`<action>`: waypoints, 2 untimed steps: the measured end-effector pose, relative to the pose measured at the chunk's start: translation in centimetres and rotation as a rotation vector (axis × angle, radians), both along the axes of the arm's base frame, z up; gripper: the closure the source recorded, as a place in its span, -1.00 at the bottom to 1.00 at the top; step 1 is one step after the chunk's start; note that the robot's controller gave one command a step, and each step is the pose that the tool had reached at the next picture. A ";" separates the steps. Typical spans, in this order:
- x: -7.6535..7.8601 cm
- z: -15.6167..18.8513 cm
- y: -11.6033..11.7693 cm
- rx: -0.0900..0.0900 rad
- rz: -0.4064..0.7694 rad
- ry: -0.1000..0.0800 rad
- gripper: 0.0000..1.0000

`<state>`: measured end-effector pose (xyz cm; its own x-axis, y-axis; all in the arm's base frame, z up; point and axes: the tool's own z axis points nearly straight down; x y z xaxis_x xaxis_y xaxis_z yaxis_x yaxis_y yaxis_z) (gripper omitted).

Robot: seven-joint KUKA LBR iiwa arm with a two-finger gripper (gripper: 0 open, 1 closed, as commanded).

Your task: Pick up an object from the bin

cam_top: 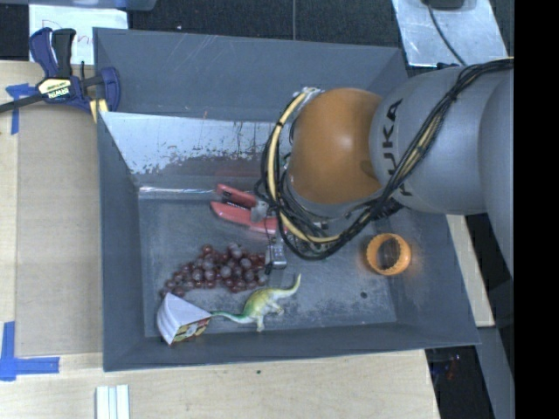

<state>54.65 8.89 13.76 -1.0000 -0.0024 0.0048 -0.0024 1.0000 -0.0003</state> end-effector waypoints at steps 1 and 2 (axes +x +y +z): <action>0.2 0.5 0.0 0.001 -0.002 -0.008 -1.00; -1.1 -6.6 5.0 0.002 0.015 -0.007 -1.00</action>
Offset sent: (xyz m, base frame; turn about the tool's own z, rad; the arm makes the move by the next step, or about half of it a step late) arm -0.0120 0.0506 -0.0676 -0.0133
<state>53.60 13.91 7.17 -0.9999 -0.0170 -0.0025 -0.0170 0.9999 0.0013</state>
